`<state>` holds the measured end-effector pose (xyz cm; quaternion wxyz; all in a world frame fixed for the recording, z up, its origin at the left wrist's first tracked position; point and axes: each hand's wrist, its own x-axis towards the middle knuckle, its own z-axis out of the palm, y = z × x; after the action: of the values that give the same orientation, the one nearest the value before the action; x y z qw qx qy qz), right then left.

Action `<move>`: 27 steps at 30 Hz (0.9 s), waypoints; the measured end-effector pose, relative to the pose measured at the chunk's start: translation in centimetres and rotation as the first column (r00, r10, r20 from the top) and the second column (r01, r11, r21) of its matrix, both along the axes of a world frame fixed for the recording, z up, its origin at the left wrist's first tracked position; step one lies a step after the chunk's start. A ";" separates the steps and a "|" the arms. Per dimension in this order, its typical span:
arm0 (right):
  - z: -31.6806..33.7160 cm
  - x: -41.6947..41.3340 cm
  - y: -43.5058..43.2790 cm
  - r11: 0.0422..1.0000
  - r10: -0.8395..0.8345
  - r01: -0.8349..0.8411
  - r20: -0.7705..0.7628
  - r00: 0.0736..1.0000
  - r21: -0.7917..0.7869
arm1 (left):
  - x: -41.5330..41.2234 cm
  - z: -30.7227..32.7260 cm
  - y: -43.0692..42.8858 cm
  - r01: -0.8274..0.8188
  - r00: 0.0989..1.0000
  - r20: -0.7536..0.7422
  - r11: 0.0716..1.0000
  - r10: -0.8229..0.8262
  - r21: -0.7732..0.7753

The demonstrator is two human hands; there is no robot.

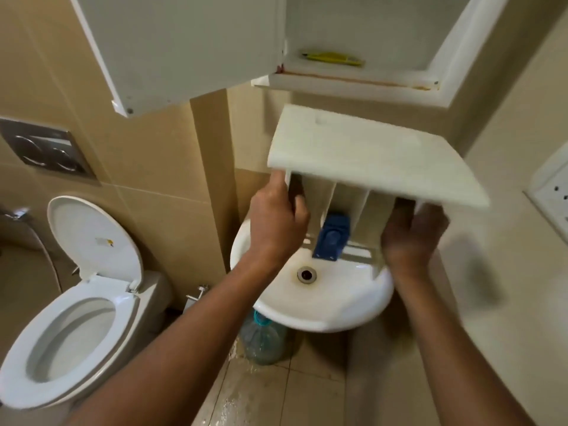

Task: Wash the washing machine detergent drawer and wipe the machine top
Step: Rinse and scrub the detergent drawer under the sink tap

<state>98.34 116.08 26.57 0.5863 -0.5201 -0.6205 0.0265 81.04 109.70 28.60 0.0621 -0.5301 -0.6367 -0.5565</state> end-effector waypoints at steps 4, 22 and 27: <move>-8.4 -0.6 -1.2 0.542 0.240 -0.141 -0.008 0.971 -0.829 | -0.9 -7.6 -0.7 0.053 0.998 0.056 0.654 -0.017 -0.755; -8.6 -0.6 -2.1 0.507 0.211 -0.195 -0.098 0.972 -0.839 | -1.0 -8.1 -2.2 0.035 0.999 0.045 0.639 0.000 -0.768; -15.0 -1.3 -5.4 0.204 0.359 -0.247 -0.163 0.919 -0.947 | -3.2 -16.6 -7.4 0.100 0.977 0.170 0.425 0.128 -0.900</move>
<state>97.01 110.66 11.60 0.1080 -0.6342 -0.5938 0.4833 77.86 102.34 11.97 -0.2955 -0.4126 -0.8425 -0.1807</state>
